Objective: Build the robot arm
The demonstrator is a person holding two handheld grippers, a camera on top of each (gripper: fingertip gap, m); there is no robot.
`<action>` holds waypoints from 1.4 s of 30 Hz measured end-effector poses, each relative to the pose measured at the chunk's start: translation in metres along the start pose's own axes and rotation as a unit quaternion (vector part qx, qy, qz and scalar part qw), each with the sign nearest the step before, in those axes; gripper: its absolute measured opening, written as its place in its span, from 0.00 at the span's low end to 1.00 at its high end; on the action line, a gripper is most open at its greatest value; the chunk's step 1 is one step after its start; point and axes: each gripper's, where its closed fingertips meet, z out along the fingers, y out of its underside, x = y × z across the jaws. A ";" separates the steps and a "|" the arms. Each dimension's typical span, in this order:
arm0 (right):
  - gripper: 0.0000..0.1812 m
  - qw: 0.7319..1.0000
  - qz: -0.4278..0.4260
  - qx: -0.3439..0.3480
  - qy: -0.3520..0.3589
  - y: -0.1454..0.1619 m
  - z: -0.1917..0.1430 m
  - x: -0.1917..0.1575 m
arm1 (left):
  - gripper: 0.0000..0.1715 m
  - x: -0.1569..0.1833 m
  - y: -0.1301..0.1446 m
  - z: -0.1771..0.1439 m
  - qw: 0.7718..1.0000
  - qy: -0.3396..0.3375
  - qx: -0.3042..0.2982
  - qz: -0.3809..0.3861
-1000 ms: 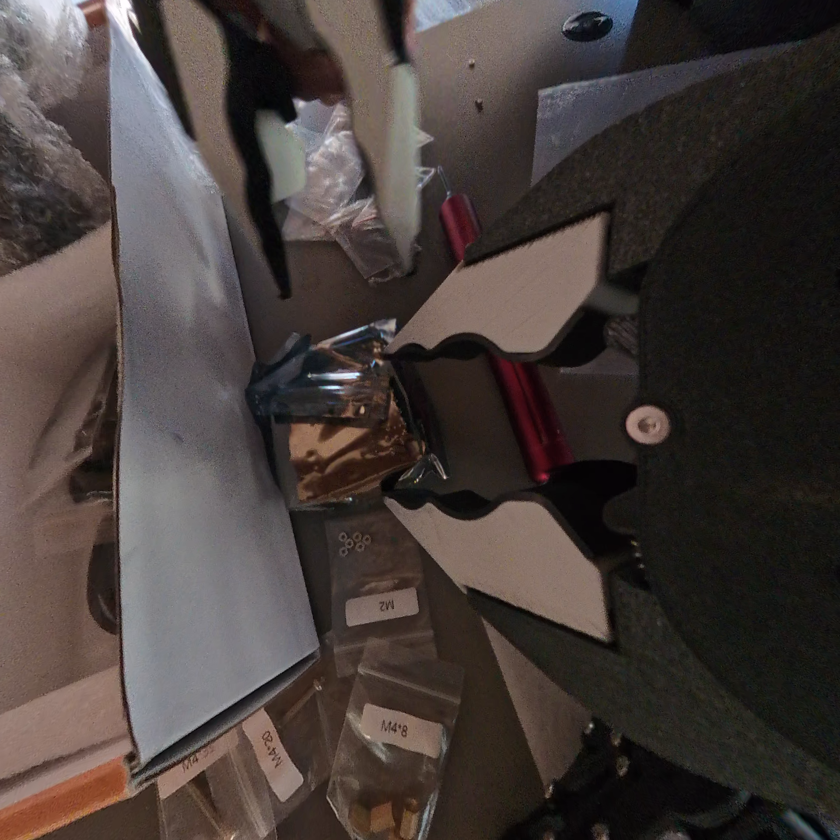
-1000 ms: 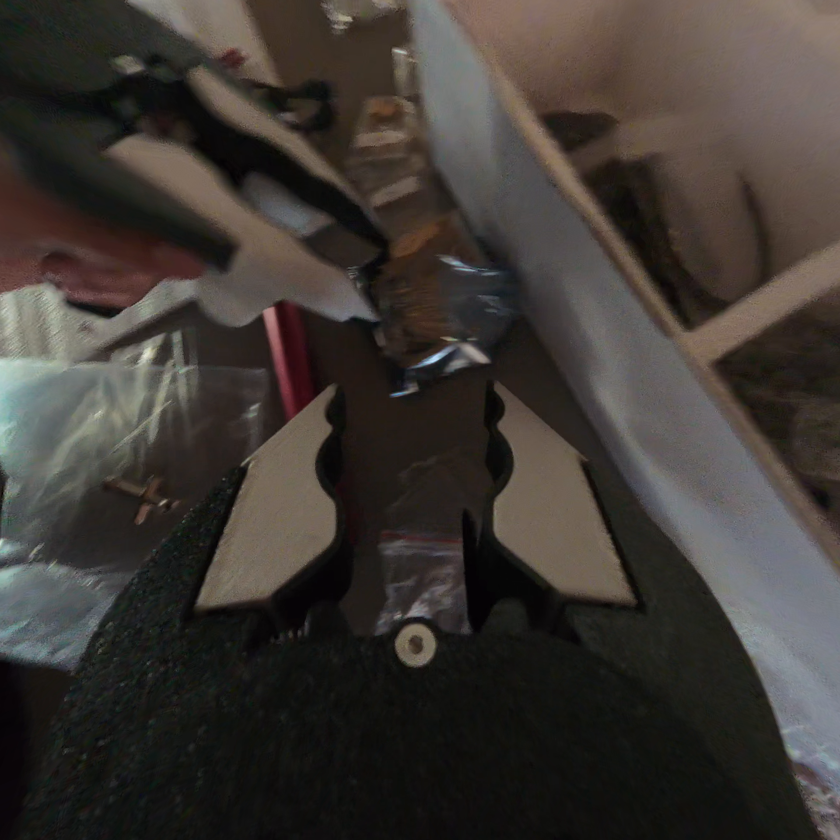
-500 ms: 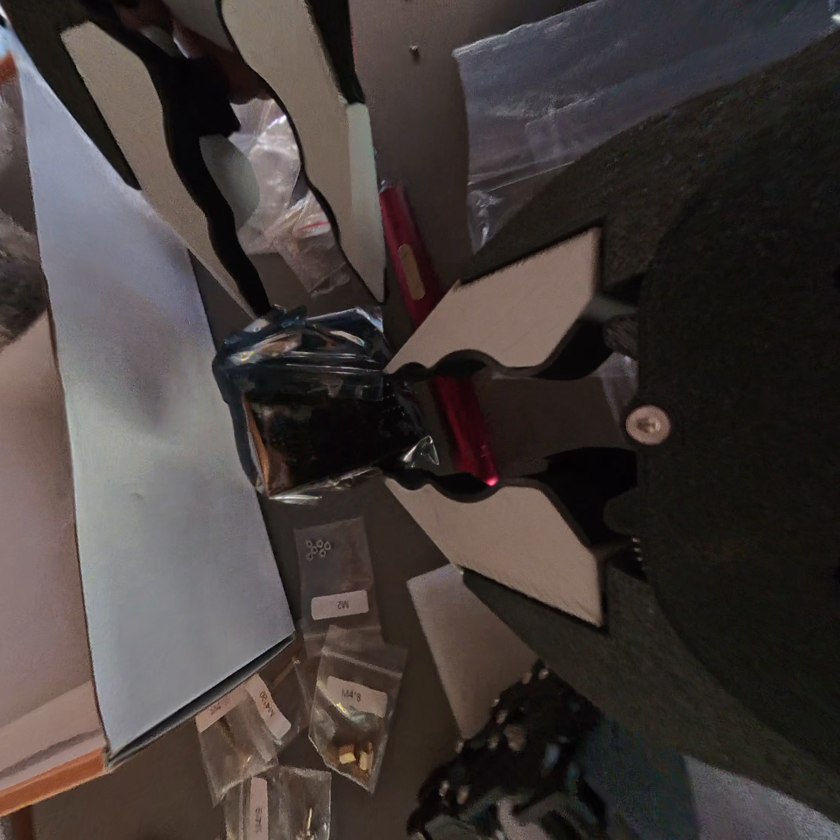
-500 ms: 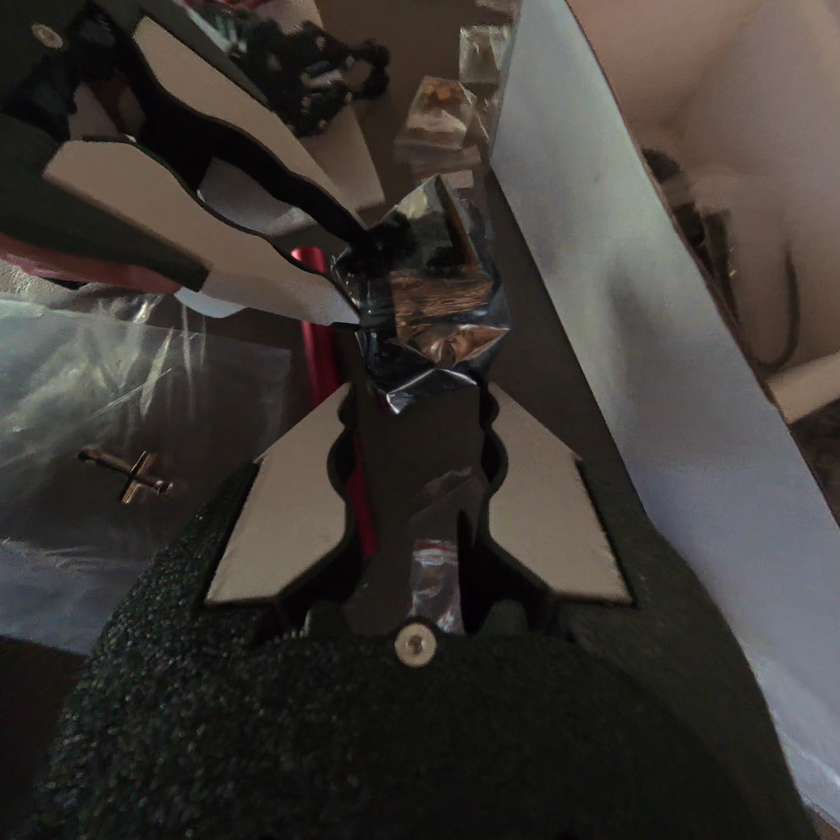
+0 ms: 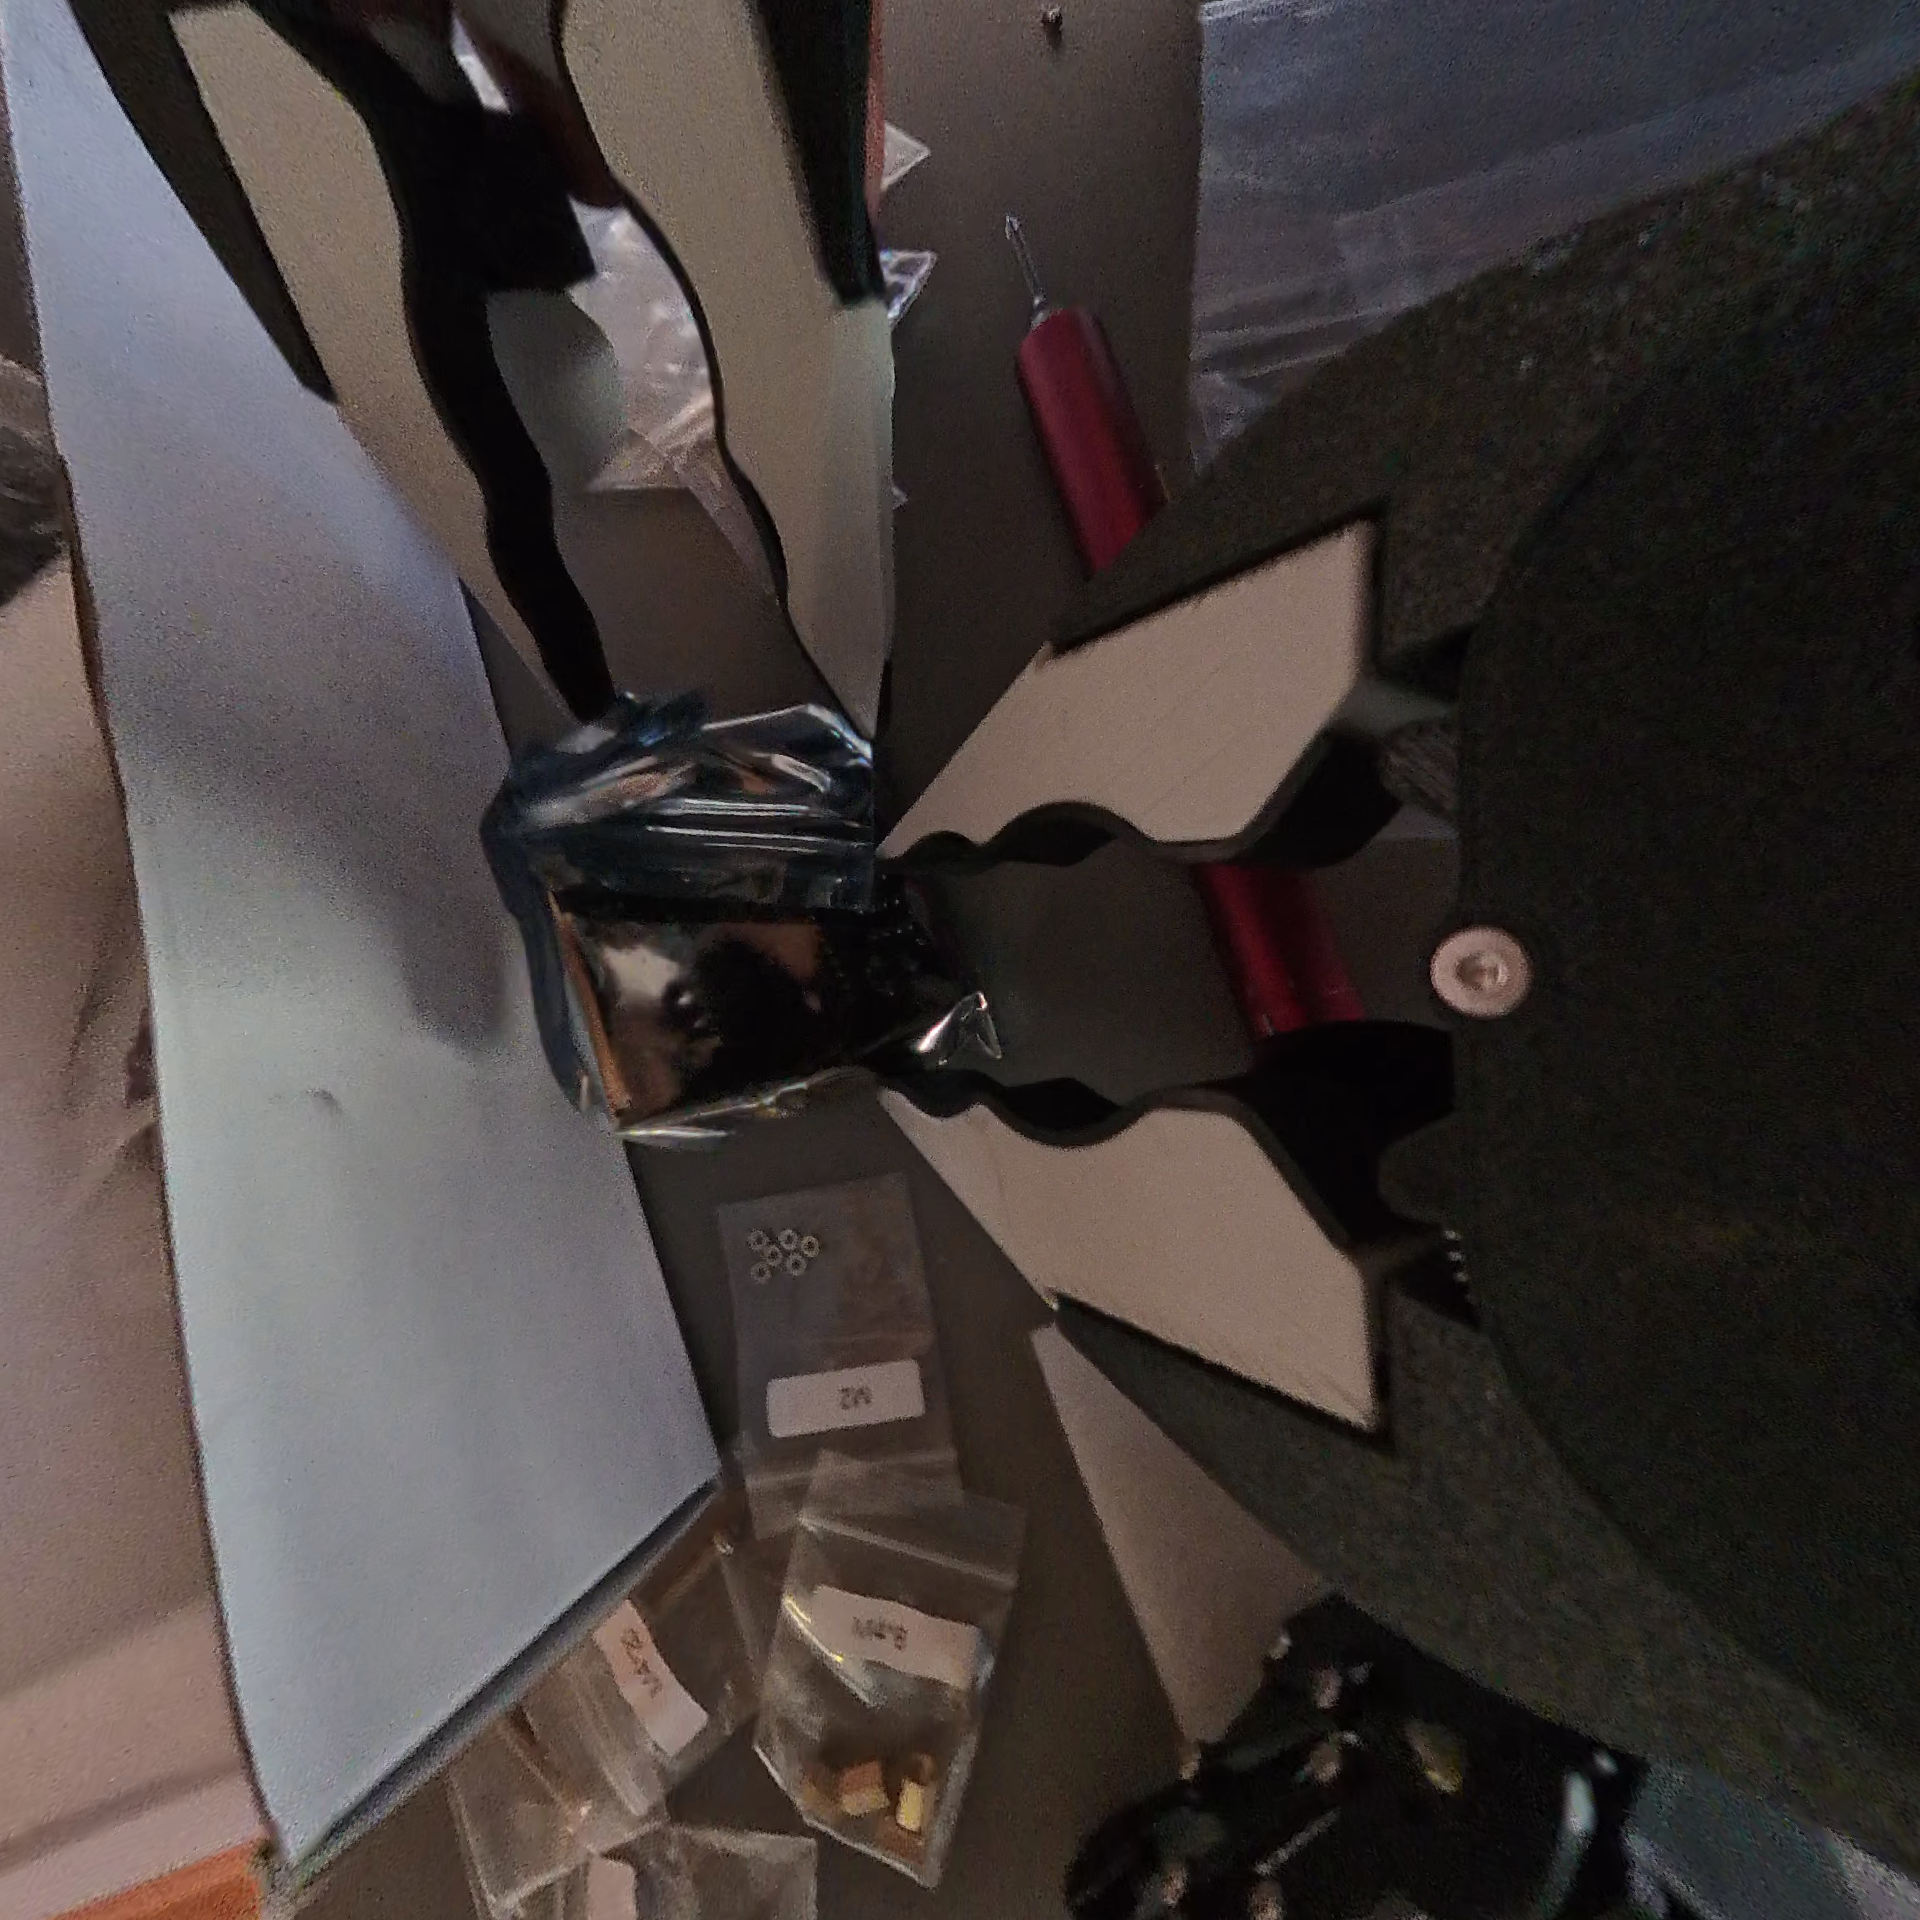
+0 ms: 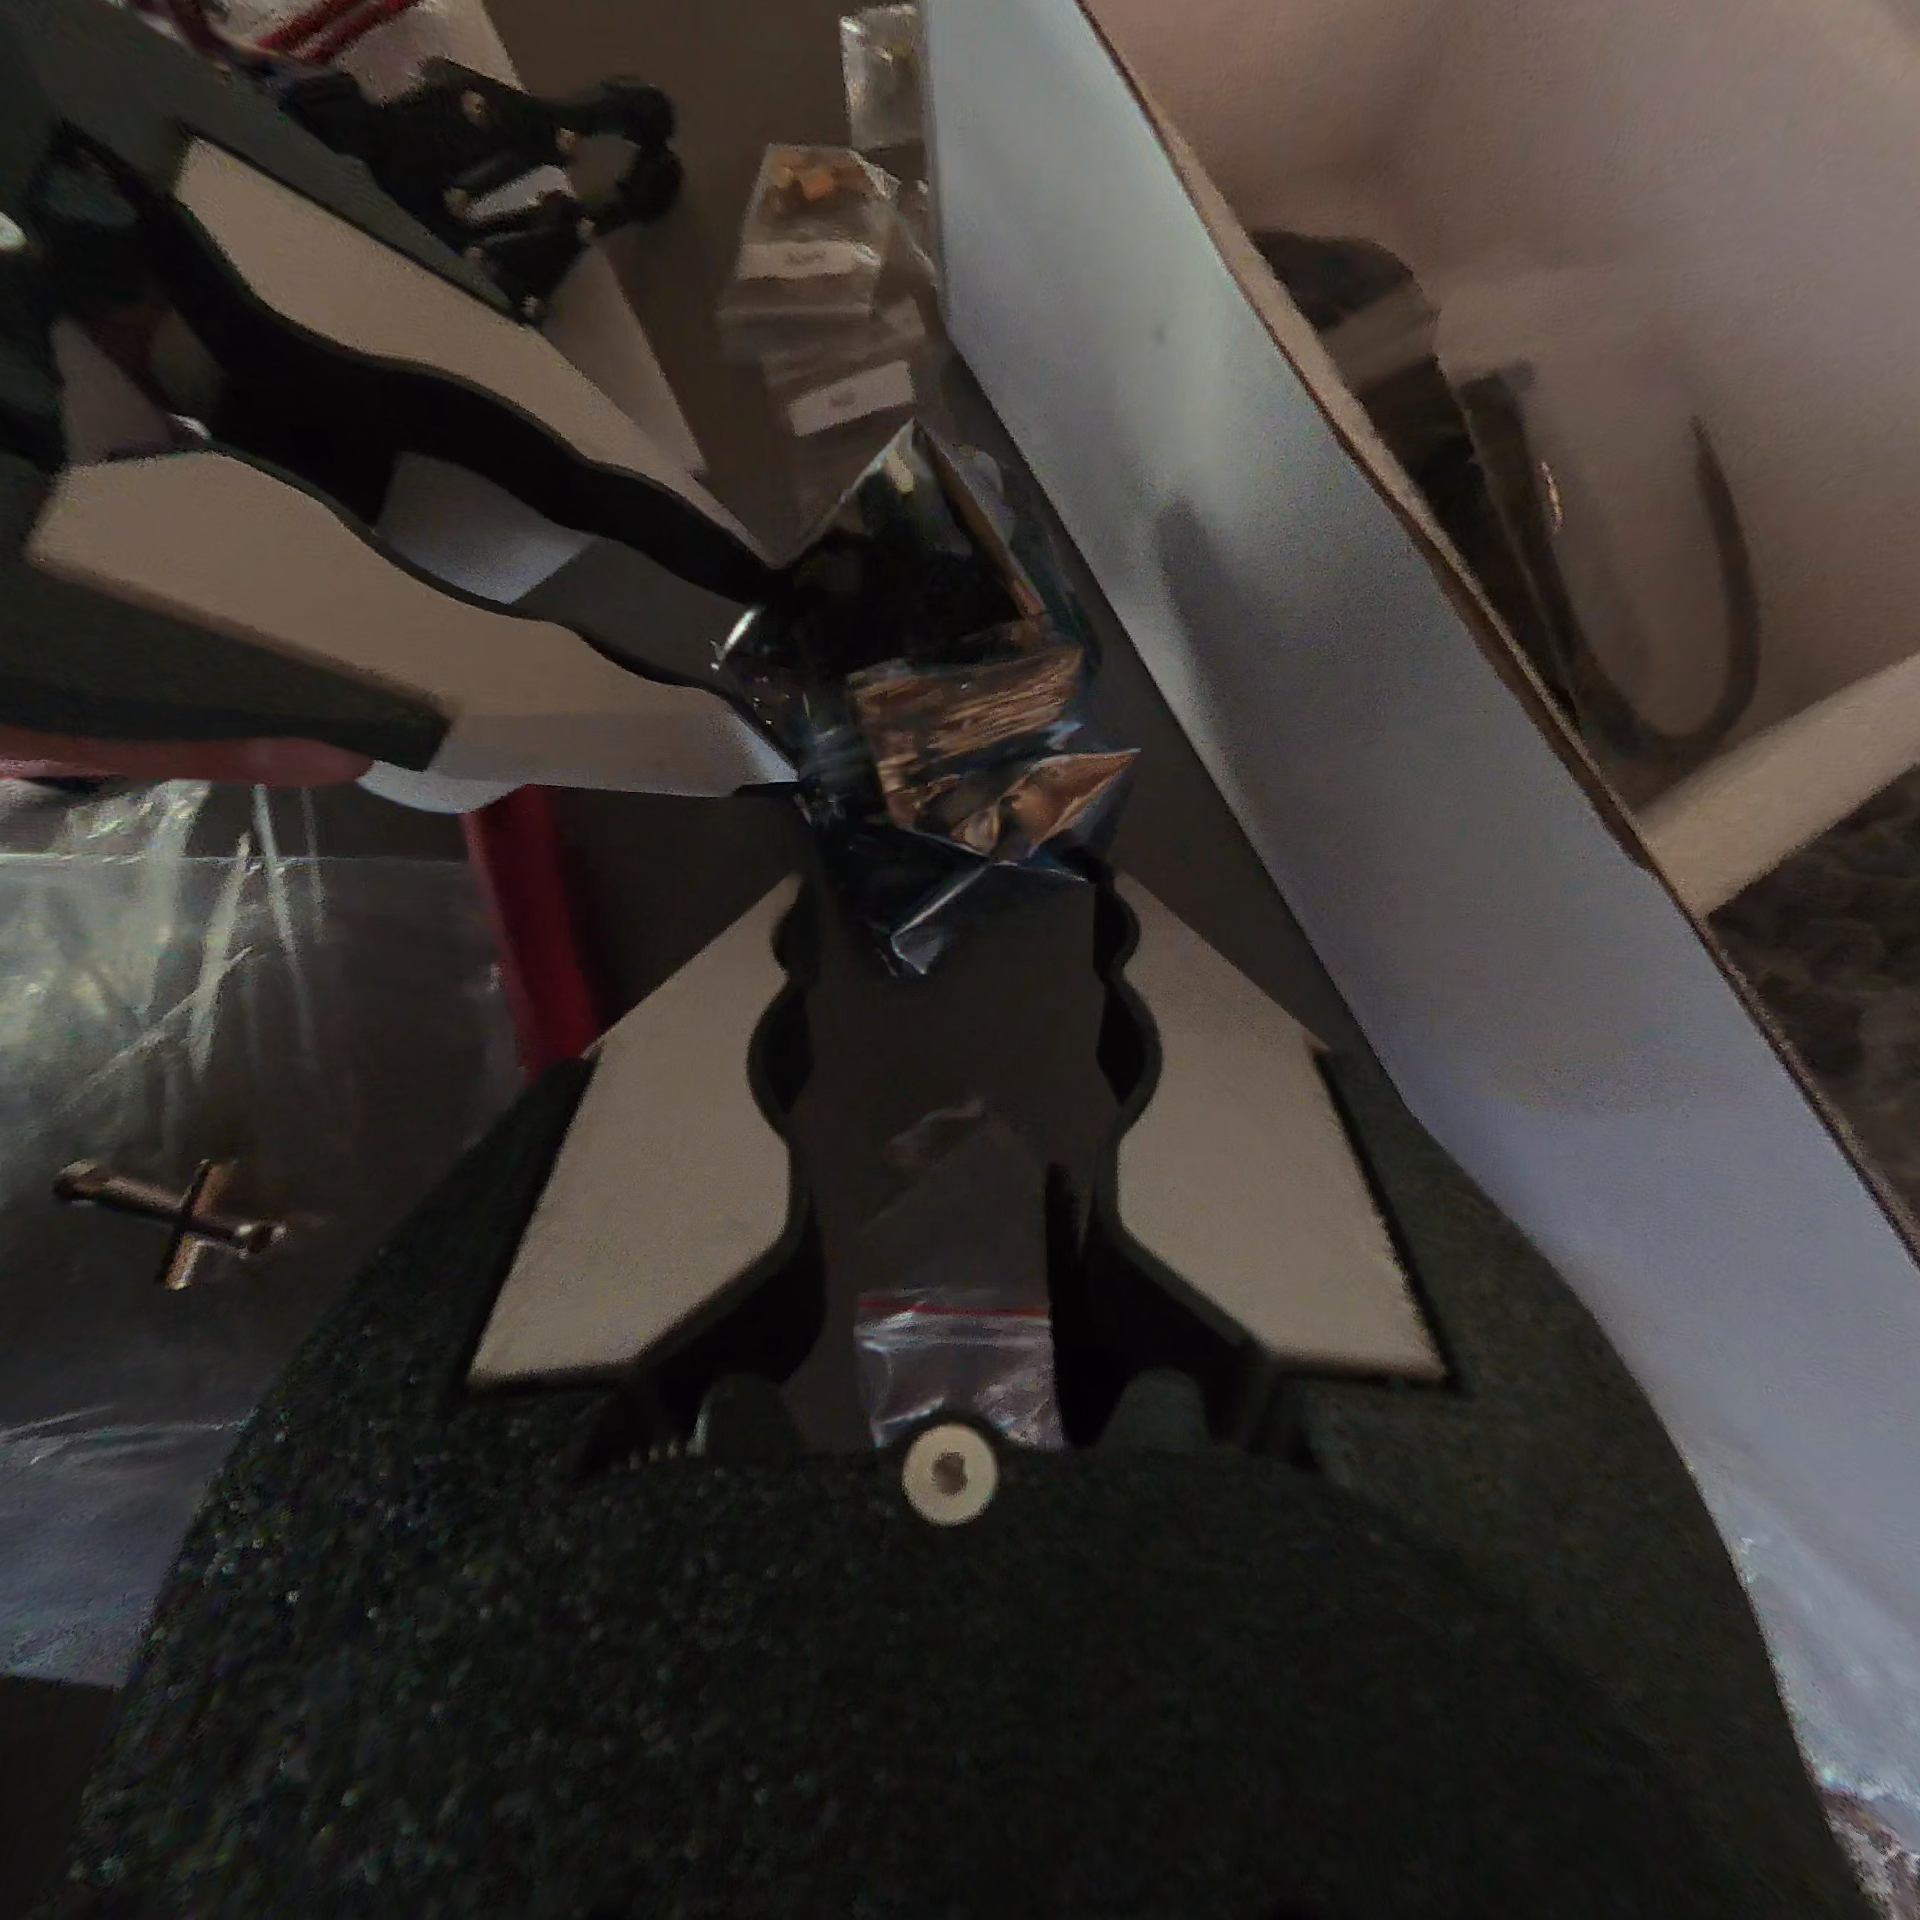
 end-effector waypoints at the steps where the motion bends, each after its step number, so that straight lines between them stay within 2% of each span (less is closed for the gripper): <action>1: 0.29 1.000 0.006 -0.007 -0.001 0.003 0.003 0.003 | 0.21 0.001 -0.002 0.002 1.000 0.005 -0.003 0.000; 8: 0.30 0.999 0.019 -0.018 -0.018 0.010 0.008 0.008 | 0.22 0.005 -0.003 0.005 0.999 0.023 -0.018 -0.018; 11: 0.29 0.999 0.031 -0.010 -0.019 0.010 -0.003 0.009 | 0.24 0.005 -0.001 0.004 0.999 0.027 -0.018 -0.029; 13: 0.30 0.999 0.039 0.013 -0.018 0.005 -0.030 0.010 | 0.24 0.005 0.001 0.001 0.999 0.025 -0.014 -0.030; 15: 0.29 0.998 0.043 0.047 0.003 -0.004 -0.071 0.024 | 0.24 0.006 -0.001 -0.005 0.999 0.026 -0.002 -0.031; 17: 0.26 0.992 0.060 0.084 0.073 -0.008 -0.116 0.067 | 0.24 0.009 -0.006 -0.012 0.999 0.028 0.018 -0.029; 19: 0.28 0.986 0.082 0.091 0.111 -0.002 -0.146 0.106 | 0.23 0.010 -0.013 -0.020 0.999 0.023 0.039 -0.019; 21: 0.31 0.987 0.085 0.068 0.121 0.009 -0.147 0.130 | 0.23 0.011 -0.017 -0.025 0.999 0.018 0.051 -0.006; 23: 0.27 0.988 0.038 0.048 0.141 0.008 -0.136 0.142 | 0.23 0.014 -0.020 -0.027 0.998 0.018 0.056 0.004; 26: 0.03 0.980 -0.035 0.025 0.192 -0.011 -0.125 0.161 | 0.22 0.017 -0.023 -0.030 0.998 0.023 0.060 0.012; 28: 0.01 0.975 -0.072 0.019 0.211 -0.034 -0.128 0.175 | 0.21 0.017 -0.023 -0.031 0.998 0.020 0.058 0.017; 32: 0.01 0.980 -0.084 0.032 0.178 -0.083 -0.144 0.189 | 0.20 0.010 -0.021 -0.035 0.998 0.014 0.060 0.013; 34: 0.01 0.981 -0.102 0.029 0.163 -0.098 -0.148 0.187 | 0.20 0.005 -0.020 -0.036 0.998 0.010 0.058 0.007; 38: 0.01 0.984 -0.110 0.030 0.134 -0.109 -0.146 0.176 | 0.20 -0.004 -0.019 -0.035 0.999 0.004 0.045 -0.013; 42: 0.01 0.987 -0.109 0.017 0.117 -0.097 -0.142 0.166 | 0.20 -0.005 -0.024 -0.034 0.999 0.008 0.036 -0.023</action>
